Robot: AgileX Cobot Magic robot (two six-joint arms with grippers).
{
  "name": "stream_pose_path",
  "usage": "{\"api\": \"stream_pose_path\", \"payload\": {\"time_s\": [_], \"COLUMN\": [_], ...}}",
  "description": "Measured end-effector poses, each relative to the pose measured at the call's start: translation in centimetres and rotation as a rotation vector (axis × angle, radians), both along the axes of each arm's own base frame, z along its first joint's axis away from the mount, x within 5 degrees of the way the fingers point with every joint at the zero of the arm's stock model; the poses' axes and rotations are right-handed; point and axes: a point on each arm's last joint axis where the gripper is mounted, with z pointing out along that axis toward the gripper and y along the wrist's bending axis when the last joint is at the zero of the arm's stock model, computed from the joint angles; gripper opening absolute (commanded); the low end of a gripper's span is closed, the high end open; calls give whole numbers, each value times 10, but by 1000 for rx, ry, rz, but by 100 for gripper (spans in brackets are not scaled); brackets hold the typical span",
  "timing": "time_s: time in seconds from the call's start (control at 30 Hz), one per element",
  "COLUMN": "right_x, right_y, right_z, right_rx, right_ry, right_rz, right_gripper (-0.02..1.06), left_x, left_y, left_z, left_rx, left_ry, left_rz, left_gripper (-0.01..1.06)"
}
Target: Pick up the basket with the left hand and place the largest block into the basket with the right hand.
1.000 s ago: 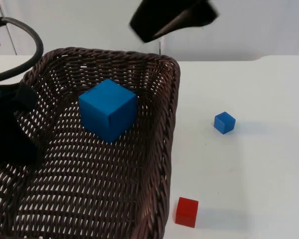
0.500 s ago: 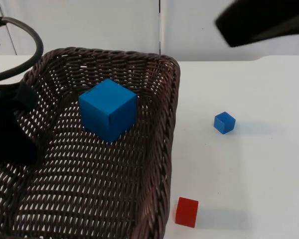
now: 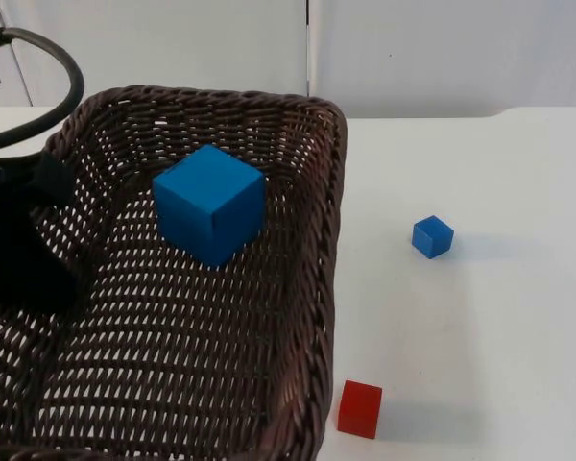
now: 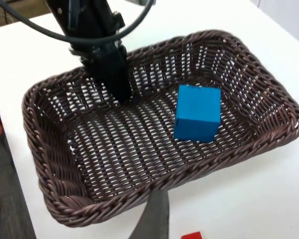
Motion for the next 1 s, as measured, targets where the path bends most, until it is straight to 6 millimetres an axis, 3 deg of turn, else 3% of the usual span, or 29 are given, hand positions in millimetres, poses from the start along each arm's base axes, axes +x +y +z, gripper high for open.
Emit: {"api": "stream_pose_path", "payload": {"time_s": [0.4, 0.57, 0.8, 1.0], "right_x": [-6, -7, -9, -20], "right_y": [-5, -5, -7, -18], "right_z": [1, 0, -2, 9], "right_rx": [-9, -16, -38, 6], "right_ry": [18, 25, 50, 13], "right_rz": [7, 9, 17, 15], "right_gripper": [75, 75, 75, 75], "left_x": [9, 19, 52, 86], "left_y": [0, -5, -11, -15], "left_z": [1, -14, -32, -42], "left_rx": [-26, -69, -90, -103], "left_ry": [-64, -23, 5, 7], "left_rz": [72, 63, 57, 64], "left_gripper": [0, 0, 0, 0]}}
